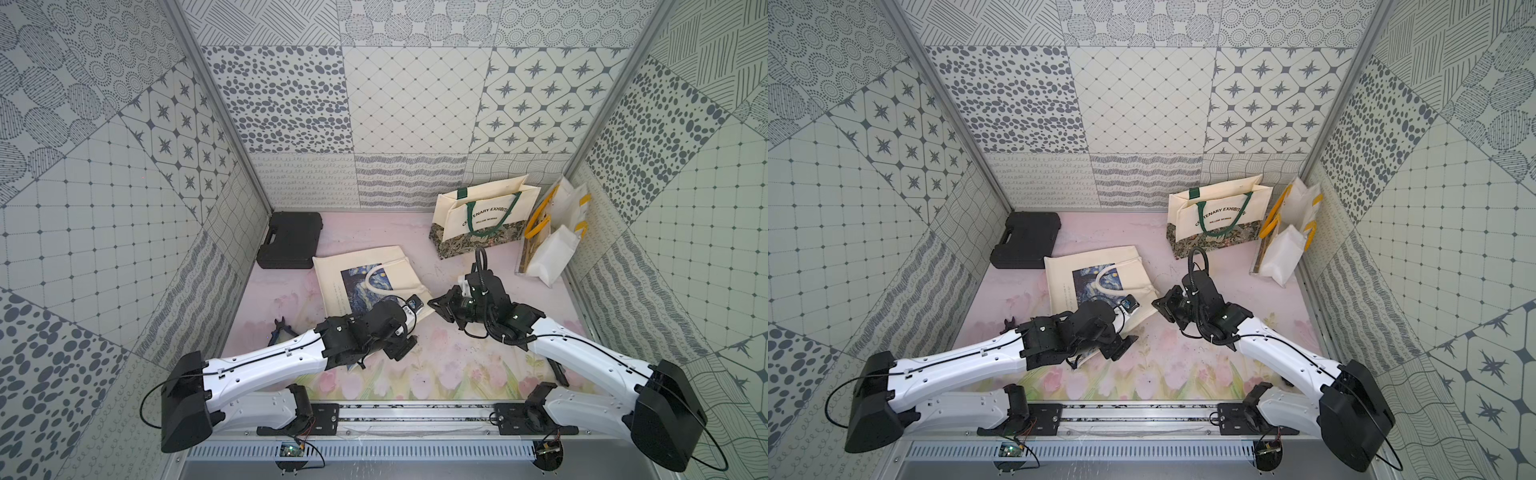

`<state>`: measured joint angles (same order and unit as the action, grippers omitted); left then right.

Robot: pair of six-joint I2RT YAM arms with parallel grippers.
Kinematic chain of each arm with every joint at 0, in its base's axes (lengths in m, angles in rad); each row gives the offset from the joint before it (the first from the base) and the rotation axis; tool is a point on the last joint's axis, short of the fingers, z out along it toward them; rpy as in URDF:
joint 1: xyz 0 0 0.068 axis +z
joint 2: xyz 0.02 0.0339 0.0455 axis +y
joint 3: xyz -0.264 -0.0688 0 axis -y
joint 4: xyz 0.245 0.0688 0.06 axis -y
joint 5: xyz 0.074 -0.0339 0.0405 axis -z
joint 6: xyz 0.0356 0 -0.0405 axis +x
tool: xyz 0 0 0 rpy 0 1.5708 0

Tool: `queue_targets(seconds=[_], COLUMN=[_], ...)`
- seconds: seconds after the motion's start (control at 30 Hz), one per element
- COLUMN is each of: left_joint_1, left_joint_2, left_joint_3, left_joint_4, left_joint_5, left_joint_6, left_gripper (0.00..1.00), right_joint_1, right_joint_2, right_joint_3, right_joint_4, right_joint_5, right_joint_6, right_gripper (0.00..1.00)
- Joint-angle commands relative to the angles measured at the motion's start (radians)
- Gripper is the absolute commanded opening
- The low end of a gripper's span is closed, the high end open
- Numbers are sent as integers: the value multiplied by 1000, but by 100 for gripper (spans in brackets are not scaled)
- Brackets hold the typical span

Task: Put away the canvas bag
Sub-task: Place the canvas bag at the center of the board.

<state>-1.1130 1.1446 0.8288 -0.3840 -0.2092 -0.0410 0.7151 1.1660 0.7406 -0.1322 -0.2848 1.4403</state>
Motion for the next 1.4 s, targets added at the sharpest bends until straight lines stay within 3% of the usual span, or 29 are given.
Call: queue_targets(seconds=[0.0, 0.1, 0.17, 0.27, 0.33, 0.4, 0.53, 0.63, 0.73, 0.87, 1.03, 1.23, 1.37], left_joint_1=[-23, -31, -32, -33, -33, -34, -34, -32, -32, -32, -31, -31, -31], left_joint_2=[42, 71, 72, 48, 18, -15, -58, -75, -87, -79, -39, -34, -34], left_joint_3=[19, 30, 28, 17, 3, -11, -44, -58, -64, -64, -33, -27, -24], left_joint_4=[78, 67, 65, 66, 67, 61, 24, 3, 1, 31, 42, 60, 58], left_joint_5=[-160, -281, -328, -356, -358, -358, -353, -356, -366, -367, -360, -348, -347], left_joint_6=[139, 141, 138, 133, 123, 111, 86, 66, 49, 49, 51, 35, 30], left_gripper=[80, 79, 69, 17, 1, 0, 0, 0, 0, 0, 0, 0, 0], right_joint_1=[33, 48, 55, 55, 49, 37, -24, -66, -70, -15, 120, 311, 386], right_joint_2=[6, 4, 5, 3, 5, 8, -34, -126, -197, -147, 1, 244, 452], right_joint_3=[59, 59, 59, 50, 35, 18, -43, -143, -247, -261, -229, -282, -222], right_joint_4=[98, 109, 121, 116, 115, 126, 99, 67, 84, 165, 382, 905, 1136], right_joint_5=[-45, -52, -59, -51, -44, -45, -15, 73, 123, 73, 94, 383, 421], right_joint_6=[57, 77, 87, 80, 77, 77, 79, 129, 195, 213, 226, 385, 477], right_gripper=[0, 0, 0, 0, 2, 6, 41, 49, 40, 0, 0, 0, 0])
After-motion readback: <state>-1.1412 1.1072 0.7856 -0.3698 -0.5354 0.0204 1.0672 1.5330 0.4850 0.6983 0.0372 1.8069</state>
